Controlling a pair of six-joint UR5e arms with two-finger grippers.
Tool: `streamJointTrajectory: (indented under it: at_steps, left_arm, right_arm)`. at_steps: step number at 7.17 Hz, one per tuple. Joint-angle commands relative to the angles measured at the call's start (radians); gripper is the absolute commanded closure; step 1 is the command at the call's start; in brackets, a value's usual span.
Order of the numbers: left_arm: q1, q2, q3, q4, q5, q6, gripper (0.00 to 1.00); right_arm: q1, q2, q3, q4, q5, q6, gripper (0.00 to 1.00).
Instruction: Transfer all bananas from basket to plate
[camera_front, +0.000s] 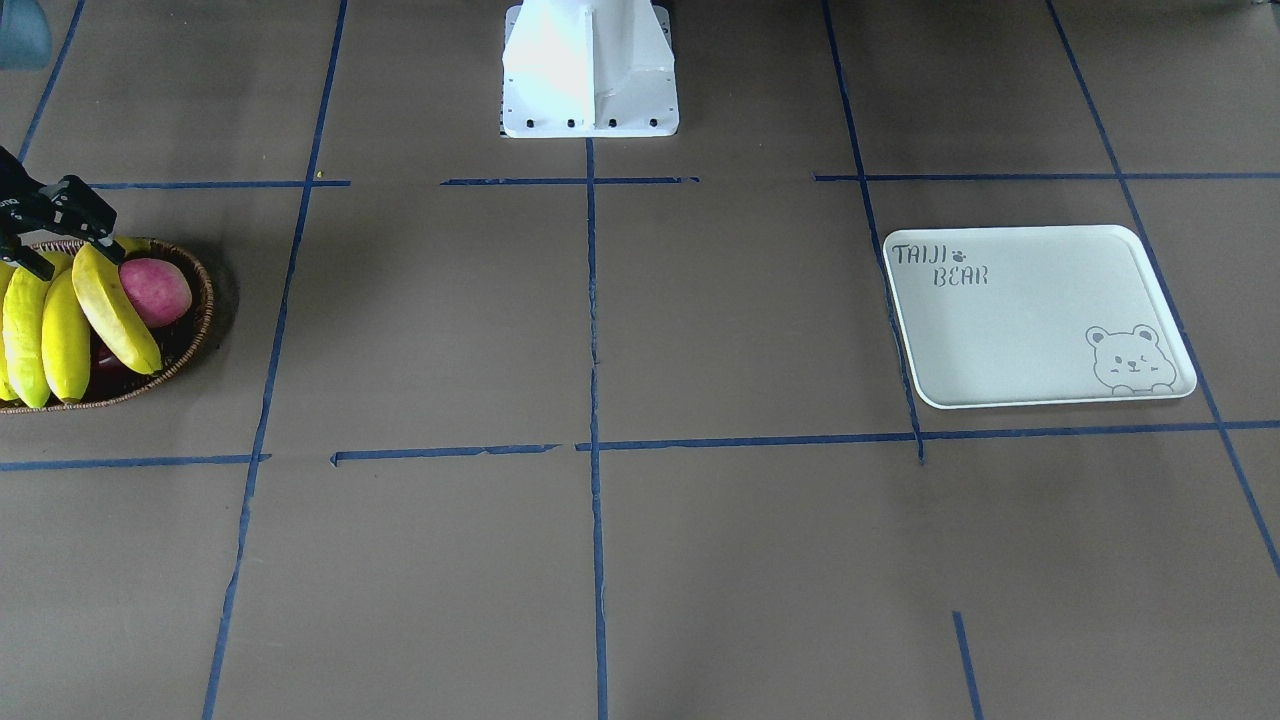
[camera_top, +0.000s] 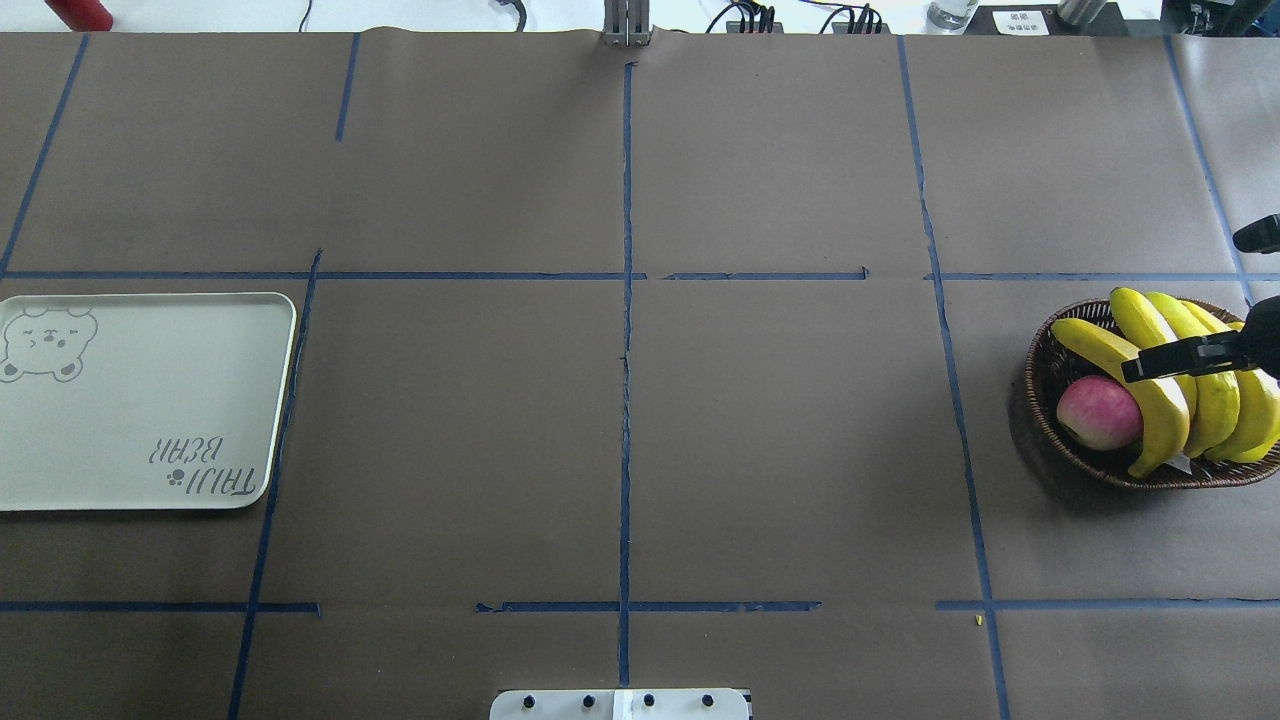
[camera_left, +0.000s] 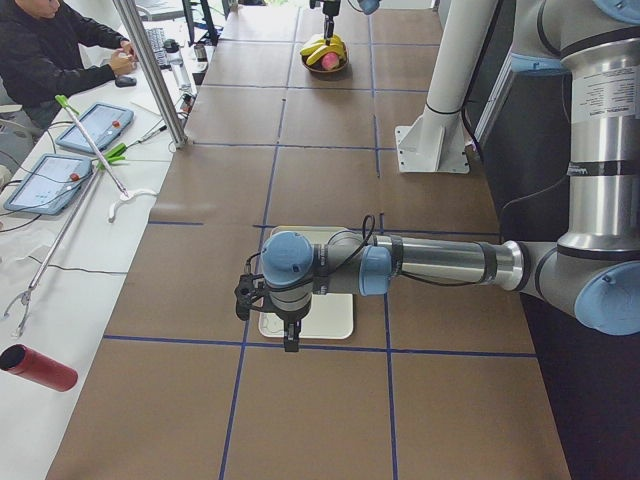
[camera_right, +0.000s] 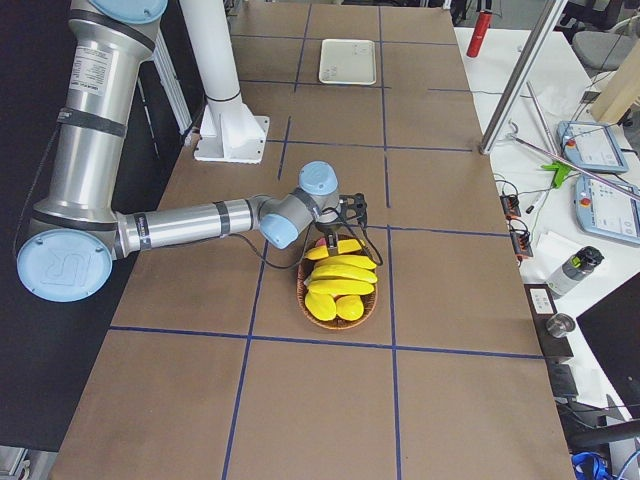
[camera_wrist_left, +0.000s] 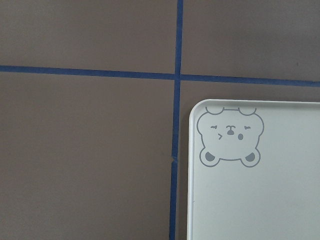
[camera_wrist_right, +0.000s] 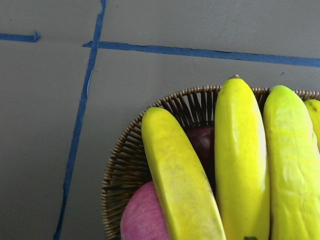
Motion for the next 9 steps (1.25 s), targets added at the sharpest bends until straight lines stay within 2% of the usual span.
streamJointTrajectory:
  at_steps: [1,5,7,8,9]
  left_arm:
    - [0.000,0.002,0.000,0.000,-0.021,0.001,0.00]
    - [0.000,0.002,-0.002,0.000,-0.024,0.001,0.00]
    - [0.000,0.002,-0.004,0.000,-0.024,0.001,0.00]
    - [0.000,0.002,-0.007,0.000,-0.024,0.001,0.00]
    - [0.000,0.000,-0.008,0.000,-0.024,0.003,0.00]
  right_arm:
    - [-0.001,-0.009,-0.004,-0.004,0.014,-0.021,0.17]
    - [-0.012,-0.004,-0.032,-0.005,0.022,-0.022,0.18]
    - [-0.021,0.000,-0.035,-0.007,0.020,-0.021,0.23]
    - [-0.023,0.000,-0.036,-0.009,0.020,-0.022,0.32]
    - [-0.026,0.002,-0.036,-0.007,0.020,-0.022,0.51]
